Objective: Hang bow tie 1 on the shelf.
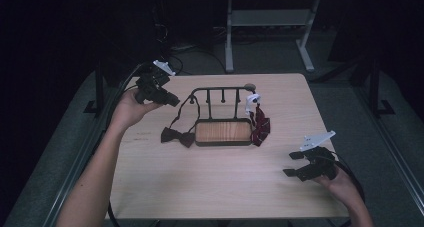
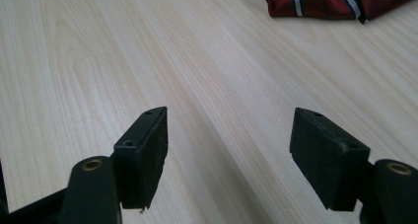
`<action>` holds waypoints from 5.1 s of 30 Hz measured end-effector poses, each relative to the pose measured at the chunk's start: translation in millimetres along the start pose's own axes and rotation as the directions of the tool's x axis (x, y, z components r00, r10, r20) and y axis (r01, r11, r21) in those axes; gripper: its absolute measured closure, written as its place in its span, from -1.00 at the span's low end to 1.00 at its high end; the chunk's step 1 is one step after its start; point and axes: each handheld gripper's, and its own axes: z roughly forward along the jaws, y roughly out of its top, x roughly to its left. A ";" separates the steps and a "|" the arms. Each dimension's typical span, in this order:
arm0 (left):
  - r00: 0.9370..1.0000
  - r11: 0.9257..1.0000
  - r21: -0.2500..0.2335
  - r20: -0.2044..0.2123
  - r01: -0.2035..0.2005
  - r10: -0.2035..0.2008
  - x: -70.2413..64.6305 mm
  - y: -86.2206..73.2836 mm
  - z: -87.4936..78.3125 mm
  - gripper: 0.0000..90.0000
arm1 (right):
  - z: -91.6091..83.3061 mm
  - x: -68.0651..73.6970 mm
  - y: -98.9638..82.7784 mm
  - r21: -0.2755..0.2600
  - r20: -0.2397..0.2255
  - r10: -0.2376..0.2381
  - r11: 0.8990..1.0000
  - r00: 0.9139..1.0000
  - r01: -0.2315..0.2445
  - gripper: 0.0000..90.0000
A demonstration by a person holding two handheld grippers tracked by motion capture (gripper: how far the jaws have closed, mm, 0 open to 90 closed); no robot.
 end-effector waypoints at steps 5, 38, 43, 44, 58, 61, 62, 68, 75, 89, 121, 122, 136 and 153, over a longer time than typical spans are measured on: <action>1.000 1.000 0.000 -0.002 -0.008 0.008 -4.0 0.7 0.4 0.68 | -0.2 -0.3 -0.3 -0.007 0.004 0.000 1.000 1.000 0.000 -0.33; 0.999 0.999 0.018 0.006 -0.038 0.037 -12.4 -20.0 -3.4 0.58 | -1.0 -1.0 0.0 -0.012 0.009 0.006 1.000 1.000 -0.006 -0.36; 0.999 0.999 0.018 0.011 -0.038 0.038 -14.7 -24.8 -1.6 0.56 | -1.5 -1.0 -0.3 -0.007 0.012 0.011 1.000 1.000 -0.011 -0.36; 0.999 0.999 0.020 0.011 -0.043 0.043 -14.8 -25.8 -1.3 0.56 | -1.4 -1.0 -0.4 -0.008 0.012 0.012 1.000 1.000 -0.012 -0.36; 0.999 0.999 0.012 0.030 -0.039 0.039 -18.7 -39.3 6.1 0.53 | -1.9 -1.1 -0.7 -0.008 0.014 0.013 1.000 1.000 -0.013 -0.36; 0.999 0.999 0.015 0.032 -0.041 0.041 -19.1 -41.5 8.2 0.52 | -1.8 -1.3 -0.8 -0.007 0.015 0.013 1.000 1.000 -0.013 -0.37; 0.998 0.999 0.016 0.034 -0.045 0.044 -18.7 -42.3 8.5 0.52 | -1.9 -1.2 -0.8 -0.006 0.016 0.012 1.000 1.000 -0.012 -0.37; 0.998 0.999 0.020 0.043 -0.038 0.037 -18.8 -48.3 11.4 0.51 | -2.1 -1.2 -1.1 -0.011 0.017 0.018 1.000 1.000 -0.018 -0.37; 0.998 0.999 0.016 0.045 -0.035 0.034 -20.2 -54.0 13.1 0.48 | -2.1 -1.6 -1.1 -0.009 0.018 0.016 1.000 1.000 -0.016 -0.37; 0.998 0.999 0.017 0.055 -0.041 0.040 -25.5 -63.8 18.7 0.43 | -3.3 -1.6 -1.5 -0.012 0.022 0.018 1.000 1.000 -0.018 -0.37; 0.996 0.999 0.008 0.073 -0.045 0.044 -41.0 -92.1 33.1 0.26 | -4.1 -2.6 -2.2 -0.010 0.029 0.016 1.000 0.999 -0.016 -0.37; 0.997 0.999 0.003 0.073 -0.040 0.039 -41.3 -92.8 33.8 0.25 | -4.1 -2.8 -2.3 -0.013 0.028 0.017 1.000 0.999 -0.016 -0.37; 0.996 0.999 0.008 0.081 -0.035 0.034 -44.7 -106.3 39.3 0.21 | -4.3 -2.6 -2.7 -0.013 0.028 0.025 1.000 0.999 -0.025 -0.37; 0.996 1.000 -0.011 0.087 -0.028 0.028 -49.9 -123.8 46.3 -0.02 | -10.8 -2.6 -8.2 -0.016 0.047 0.054 0.998 0.997 -0.053 -0.37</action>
